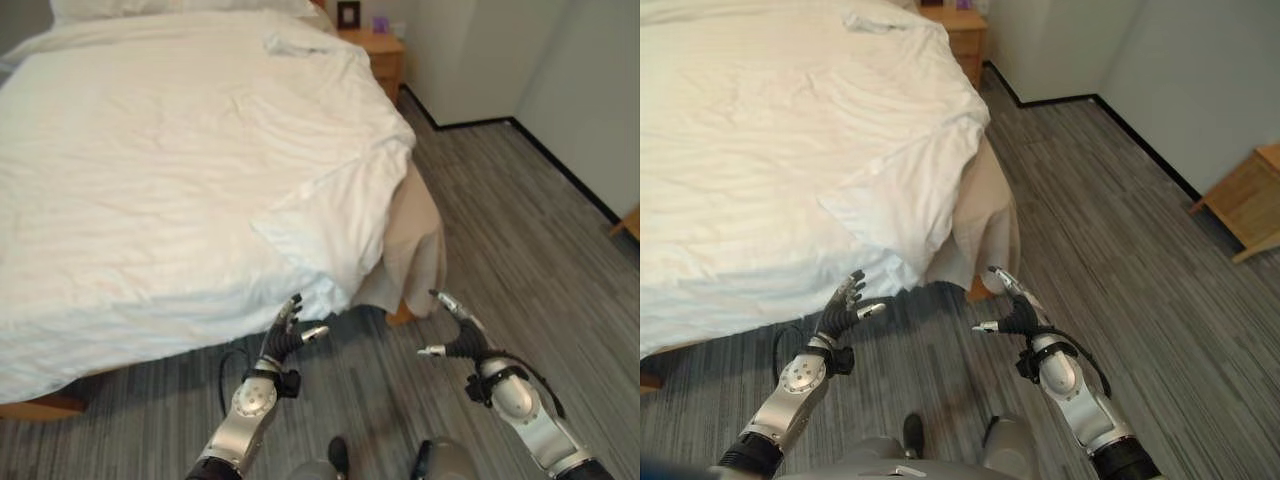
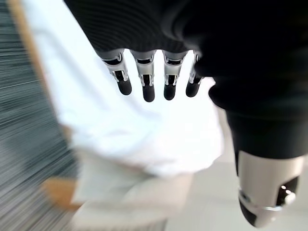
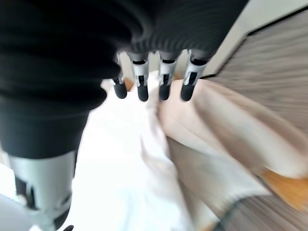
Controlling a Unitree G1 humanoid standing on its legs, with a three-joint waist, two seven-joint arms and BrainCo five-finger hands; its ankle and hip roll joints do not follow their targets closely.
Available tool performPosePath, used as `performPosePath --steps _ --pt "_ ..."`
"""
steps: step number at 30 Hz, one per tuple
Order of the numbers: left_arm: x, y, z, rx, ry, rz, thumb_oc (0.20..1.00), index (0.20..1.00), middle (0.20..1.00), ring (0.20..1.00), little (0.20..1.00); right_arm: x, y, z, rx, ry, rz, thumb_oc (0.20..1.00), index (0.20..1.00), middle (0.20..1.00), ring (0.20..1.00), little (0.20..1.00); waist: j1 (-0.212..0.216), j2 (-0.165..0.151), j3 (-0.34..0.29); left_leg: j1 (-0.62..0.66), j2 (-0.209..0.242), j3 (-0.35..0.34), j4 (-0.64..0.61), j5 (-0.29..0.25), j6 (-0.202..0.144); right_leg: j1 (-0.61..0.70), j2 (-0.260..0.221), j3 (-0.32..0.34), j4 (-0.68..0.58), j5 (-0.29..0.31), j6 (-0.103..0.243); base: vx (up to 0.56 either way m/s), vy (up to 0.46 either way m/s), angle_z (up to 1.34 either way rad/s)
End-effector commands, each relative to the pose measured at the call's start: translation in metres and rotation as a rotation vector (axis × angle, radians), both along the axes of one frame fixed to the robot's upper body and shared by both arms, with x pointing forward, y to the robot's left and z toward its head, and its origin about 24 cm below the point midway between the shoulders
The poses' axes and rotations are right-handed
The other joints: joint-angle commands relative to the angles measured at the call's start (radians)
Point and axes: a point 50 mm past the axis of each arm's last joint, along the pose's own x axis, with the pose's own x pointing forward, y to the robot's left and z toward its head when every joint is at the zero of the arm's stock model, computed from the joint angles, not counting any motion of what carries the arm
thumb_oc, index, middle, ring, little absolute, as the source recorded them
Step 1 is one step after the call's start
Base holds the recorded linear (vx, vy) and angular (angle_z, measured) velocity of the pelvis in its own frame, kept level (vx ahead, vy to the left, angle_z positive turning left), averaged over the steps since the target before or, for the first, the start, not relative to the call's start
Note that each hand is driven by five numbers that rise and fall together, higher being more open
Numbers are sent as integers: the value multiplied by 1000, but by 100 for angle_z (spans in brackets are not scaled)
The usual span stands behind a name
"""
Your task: Making the bed.
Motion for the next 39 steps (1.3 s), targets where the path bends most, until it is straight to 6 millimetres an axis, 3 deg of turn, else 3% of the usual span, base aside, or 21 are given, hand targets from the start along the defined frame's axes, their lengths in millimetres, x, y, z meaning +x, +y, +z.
performPosePath --steps 1,3,4,7,10,12,14,15,16,17,18,19,23,25,26,27,30,32,34,38,39 --pt "3 -10 12 -26 -88 -27 1000 1000 1000 1000 1000 13 -1 22 11 -111 -8 1000 1000 1000 1000 1000 5 1 7 0 88 -43 -18 19 -95 169 45 34 -390 141 -18 275 -224 24" --pt "3 -8 12 -33 -89 -8 1000 1000 1000 1000 1000 13 0 19 14 -99 -20 1000 1000 1000 1000 1000 -8 -1 1 25 107 -81 -18 -9 -118 168 8 122 -522 211 3 456 -403 50" --pt "3 -4 12 -34 -93 19 1000 1000 1000 1000 1000 10 -1 16 12 -91 -27 1000 1000 1000 1000 1000 -15 -3 -4 51 133 -121 -18 -29 -141 148 -49 203 -566 280 22 471 -485 87" --pt "1 6 16 -30 -118 58 1000 1000 1000 1000 1000 7 1 11 8 -64 -16 1000 1000 1000 1000 1000 -11 -10 -15 89 185 -159 -18 -46 -176 155 -78 240 -573 333 35 363 -482 85" --pt "-4 21 20 -6 -141 119 1000 1000 1000 1000 1000 5 5 8 15 -44 9 1000 1000 1000 1000 1000 2 -14 -37 114 236 -162 -18 -44 -213 198 -66 181 -601 335 35 266 -417 68" --pt "-2 36 27 15 -181 191 1000 1000 1000 1000 1000 3 5 5 34 -22 25 1000 1000 1000 1000 1000 3 5 -59 118 283 -162 -14 -8 -241 219 -33 167 -621 306 35 243 -343 5" --pt "4 50 42 86 -247 250 1000 1000 1000 1000 1000 2 3 9 55 -26 44 1000 1000 1000 1000 1000 6 26 -62 67 310 -159 88 76 -251 260 -3 142 -634 250 32 154 -208 -3" --pt "4 49 42 87 -248 251 1000 1000 1000 1000 1000 2 2 10 55 -27 45 1000 1000 1000 1000 1000 -3 28 -62 55 312 -171 100 71 -253 262 -2 133 -633 248 31 76 -139 4" --pt "12 54 50 118 -277 279 1000 1000 1000 1000 1000 1 -2 11 51 -30 41 1000 1000 1000 1000 1000 0 27 -56 5 314 -149 179 122 -249 289 3 113 -641 227 10 87 -258 17" --pt "30 65 66 183 -325 352 1000 1000 1000 1000 1000 -1 -9 13 38 -30 36 1000 1000 1000 1000 1000 -30 14 -38 -83 345 -41 340 160 -230 334 4 54 -641 198 -24 127 -355 50" --pt "38 76 73 240 -333 405 1000 1000 1000 1000 1000 -3 -13 12 26 -16 33 1000 1000 1000 1000 1000 -46 2 -31 -99 359 42 381 162 -226 349 11 39 -641 186 -35 152 -357 66" --pt "42 86 81 293 -344 443 1000 1000 1000 1000 1000 -6 -18 11 10 -5 28 1000 1000 1000 1000 1000 -51 -5 -30 -110 348 94 390 139 -219 361 19 43 -641 179 -43 147 -205 79" --pt "43 119 89 436 -311 549 1000 1000 1000 1000 1000 -17 -34 12 -10 23 13 1000 1000 1000 1000 1000 -54 -17 -49 -174 258 146 291 64 -196 375 37 29 -640 157 -42 139 -30 1" --pt "40 129 91 490 -292 585 1000 1000 1000 1000 1000 -23 -42 7 -32 51 -2 1000 1000 1000 1000 1000 -59 -2 -61 -136 240 190 163 91 -194 387 43 14 -634 145 -25 165 117 6" --pt "40 129 91 490 -292 585 1000 1000 1000 1000 1000 -23 -42 7 -32 51 -3 1000 1000 1000 1000 1000 -59 -2 -60 -133 239 190 161 92 -194 389 42 14 -634 144 -24 242 174 25" --pt "38 141 95 543 -276 621 1000 1000 1000 1000 1000 -26 -49 4 -49 71 -27 1000 1000 1000 1000 1000 -70 7 -85 -83 228 185 66 93 -187 398 41 2 -615 143 -6 212 164 18" --pt "40 144 102 616 -276 623 1000 1000 1000 1000 1000 -31 -52 -1 -50 85 -55 1000 1000 1000 1000 1000 -77 -4 -87 -46 208 185 27 93 -165 380 21 2 -507 147 7 155 150 14" --pt "48 155 118 713 -277 643 1000 1000 1000 1000 1000 -38 -50 -5 -49 104 -52 1000 1000 1000 1000 1000 -102 -13 -70 -2 204 187 -2 84 -148 297 -5 47 -297 236 35 116 140 24" --pt "55 158 122 786 -258 630 1000 1000 1000 1000 1000 -43 -46 -8 -30 116 -44 1000 1000 1000 1000 1000 -128 -13 -63 12 207 166 -18 70 -143 232 9 113 -185 251 35 82 86 26" --pt "63 155 121 836 -246 612 1000 1000 1000 1000 1000 -50 -40 -11 8 121 -41 1000 1000 1000 1000 1000 -163 -20 -64 20 189 145 -18 56 -142 192 42 178 -250 222 33 168 70 37" --pt "74 151 124 905 -236 576 1000 1000 1000 1000 1000 -55 -35 -13 33 131 -19 1000 1000 1000 1000 1000 -183 -30 -66 20 170 124 -18 42 -145 207 53 175 -408 191 16 139 16 33"
